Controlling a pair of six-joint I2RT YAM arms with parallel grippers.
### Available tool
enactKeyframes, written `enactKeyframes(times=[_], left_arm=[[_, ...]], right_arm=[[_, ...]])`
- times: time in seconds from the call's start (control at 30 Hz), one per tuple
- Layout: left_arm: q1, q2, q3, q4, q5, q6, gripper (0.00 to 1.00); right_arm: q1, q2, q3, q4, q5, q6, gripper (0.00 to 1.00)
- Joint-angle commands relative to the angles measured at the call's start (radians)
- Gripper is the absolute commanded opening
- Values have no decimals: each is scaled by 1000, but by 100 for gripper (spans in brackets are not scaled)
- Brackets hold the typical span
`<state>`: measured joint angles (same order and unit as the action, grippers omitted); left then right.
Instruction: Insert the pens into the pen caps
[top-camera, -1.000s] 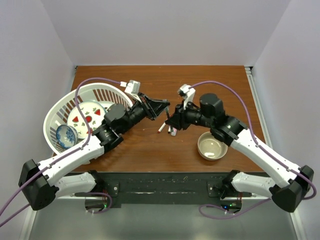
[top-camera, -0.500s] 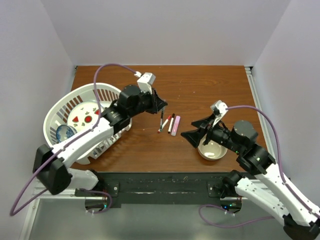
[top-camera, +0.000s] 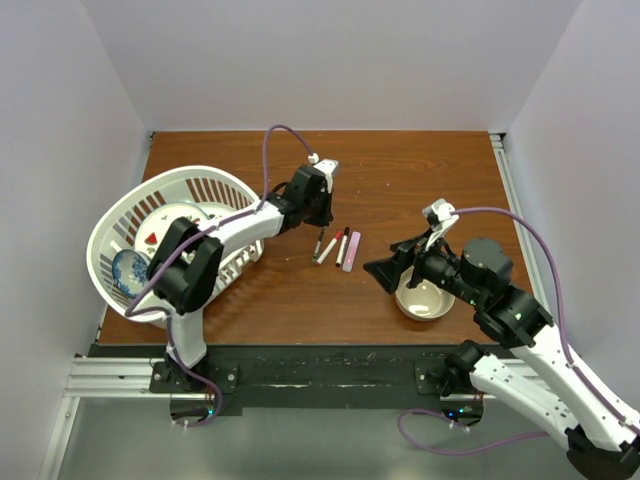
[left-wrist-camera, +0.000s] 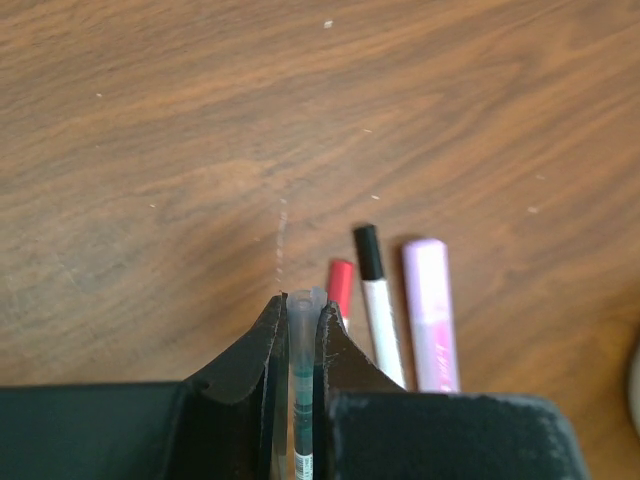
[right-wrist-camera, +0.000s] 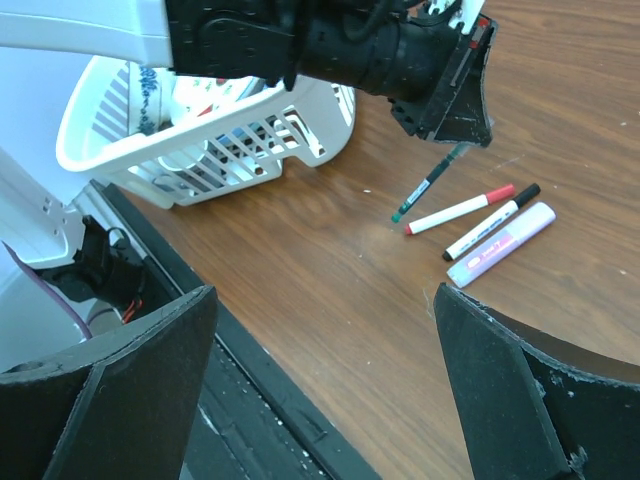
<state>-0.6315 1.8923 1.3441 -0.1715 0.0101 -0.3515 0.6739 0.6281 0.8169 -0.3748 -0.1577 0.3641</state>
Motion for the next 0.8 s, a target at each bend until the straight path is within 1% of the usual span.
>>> enactKeyframes(times=[0.0, 0.2, 0.27, 0.37, 0.4, 0.47, 0.5, 0.67, 0.77], left_arm=[[24, 62, 81, -31, -50, 52, 0], [52, 131, 89, -23, -38, 62, 0], [56, 142, 92, -25, -33, 60, 3], [61, 146, 90, -20, -19, 51, 13], [62, 146, 90, -22, -16, 48, 20], [65, 142, 92, -26, -15, 46, 25], [64, 139, 90, -26, -15, 48, 30], [67, 74, 98, -51, 57, 43, 36], [69, -31, 108, -52, 105, 42, 44]], right_arm=[[1, -5, 48, -22, 35, 1, 93], [0, -24, 50, -53, 73, -2, 93], [0, -24, 53, -56, 83, -4, 93], [1, -15, 62, -65, 93, -2, 93], [0, -13, 64, -67, 96, -2, 93], [0, -7, 70, -75, 102, 1, 93], [1, -2, 73, -78, 107, 2, 93], [0, 5, 108, -110, 109, 33, 93], [1, 4, 137, -130, 119, 59, 93]])
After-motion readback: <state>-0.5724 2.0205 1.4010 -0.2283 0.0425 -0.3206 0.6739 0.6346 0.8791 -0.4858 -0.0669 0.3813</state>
